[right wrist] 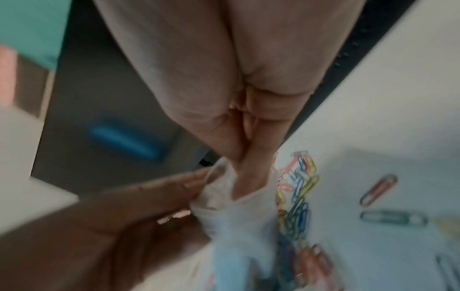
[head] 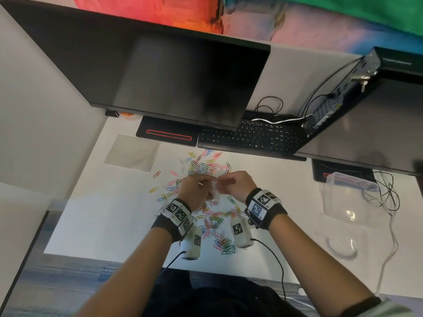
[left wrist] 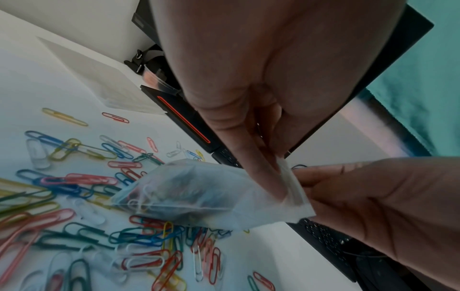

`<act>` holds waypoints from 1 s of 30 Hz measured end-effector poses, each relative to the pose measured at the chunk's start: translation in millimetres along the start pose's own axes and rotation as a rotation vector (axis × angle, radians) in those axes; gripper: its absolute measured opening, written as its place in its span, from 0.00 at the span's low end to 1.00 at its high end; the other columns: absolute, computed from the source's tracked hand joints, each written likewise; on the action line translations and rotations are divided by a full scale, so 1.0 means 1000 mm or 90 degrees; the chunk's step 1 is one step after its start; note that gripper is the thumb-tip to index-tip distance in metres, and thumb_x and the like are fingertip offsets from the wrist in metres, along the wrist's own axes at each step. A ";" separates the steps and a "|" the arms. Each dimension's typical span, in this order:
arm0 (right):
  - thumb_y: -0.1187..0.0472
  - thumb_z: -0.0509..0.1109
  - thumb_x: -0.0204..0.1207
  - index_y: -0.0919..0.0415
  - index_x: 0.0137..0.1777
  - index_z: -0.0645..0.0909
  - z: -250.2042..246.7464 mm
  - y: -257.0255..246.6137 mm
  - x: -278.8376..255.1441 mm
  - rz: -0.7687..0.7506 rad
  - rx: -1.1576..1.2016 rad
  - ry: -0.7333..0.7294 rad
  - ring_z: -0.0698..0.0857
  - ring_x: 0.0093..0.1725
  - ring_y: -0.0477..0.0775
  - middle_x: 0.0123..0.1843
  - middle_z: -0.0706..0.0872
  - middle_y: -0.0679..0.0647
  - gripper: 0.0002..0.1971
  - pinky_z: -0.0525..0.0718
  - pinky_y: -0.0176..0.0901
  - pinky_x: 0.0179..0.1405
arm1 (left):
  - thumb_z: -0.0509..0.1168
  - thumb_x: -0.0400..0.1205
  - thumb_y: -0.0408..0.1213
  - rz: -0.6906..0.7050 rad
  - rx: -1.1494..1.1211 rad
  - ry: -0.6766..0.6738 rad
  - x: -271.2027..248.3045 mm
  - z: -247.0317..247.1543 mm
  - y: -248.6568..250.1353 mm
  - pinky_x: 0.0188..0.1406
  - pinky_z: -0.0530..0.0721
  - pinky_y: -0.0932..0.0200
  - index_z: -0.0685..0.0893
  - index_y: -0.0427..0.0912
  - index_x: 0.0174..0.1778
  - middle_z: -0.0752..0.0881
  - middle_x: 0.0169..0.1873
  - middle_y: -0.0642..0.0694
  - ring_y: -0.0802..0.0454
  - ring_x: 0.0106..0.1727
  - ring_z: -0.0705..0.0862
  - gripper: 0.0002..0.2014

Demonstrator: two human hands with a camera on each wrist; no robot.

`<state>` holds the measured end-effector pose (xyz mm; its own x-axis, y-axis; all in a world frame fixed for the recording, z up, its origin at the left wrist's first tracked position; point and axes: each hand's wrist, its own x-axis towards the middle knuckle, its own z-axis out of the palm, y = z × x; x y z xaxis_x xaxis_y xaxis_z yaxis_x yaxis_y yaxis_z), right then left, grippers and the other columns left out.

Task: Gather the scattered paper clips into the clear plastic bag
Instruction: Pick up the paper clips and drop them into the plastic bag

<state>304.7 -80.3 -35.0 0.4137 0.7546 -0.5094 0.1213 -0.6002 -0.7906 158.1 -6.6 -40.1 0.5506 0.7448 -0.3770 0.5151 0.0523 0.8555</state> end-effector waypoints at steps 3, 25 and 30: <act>0.69 0.76 0.70 0.61 0.47 0.92 0.000 -0.002 -0.006 -0.113 -0.181 0.019 0.89 0.39 0.47 0.42 0.92 0.54 0.08 0.85 0.28 0.44 | 0.63 0.85 0.27 0.003 -0.002 0.002 0.001 -0.002 0.001 0.40 0.94 0.53 0.91 0.40 0.54 0.92 0.37 0.41 0.48 0.34 0.92 0.12; 0.60 0.89 0.48 0.41 0.76 0.59 -0.010 0.134 -0.072 0.015 -0.231 -0.023 0.82 0.42 0.50 0.58 0.71 0.53 0.57 0.88 0.46 0.45 | 0.62 0.86 0.27 -0.021 -0.049 0.024 0.010 -0.015 0.000 0.41 0.94 0.54 0.90 0.40 0.58 0.91 0.47 0.38 0.47 0.40 0.94 0.13; 0.58 0.88 0.49 0.46 0.76 0.66 -0.001 0.118 -0.034 -0.009 -0.206 0.102 0.81 0.44 0.53 0.58 0.69 0.53 0.54 0.87 0.46 0.54 | 0.62 0.86 0.27 -0.022 -0.066 0.035 0.007 -0.018 -0.001 0.40 0.93 0.56 0.91 0.42 0.57 0.92 0.48 0.39 0.46 0.40 0.94 0.13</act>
<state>306.0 -176.9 -110.5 0.5428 0.7275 -0.4196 0.3970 -0.6625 -0.6351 149.4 10.9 -37.6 0.4956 0.7764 -0.3894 0.4606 0.1451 0.8756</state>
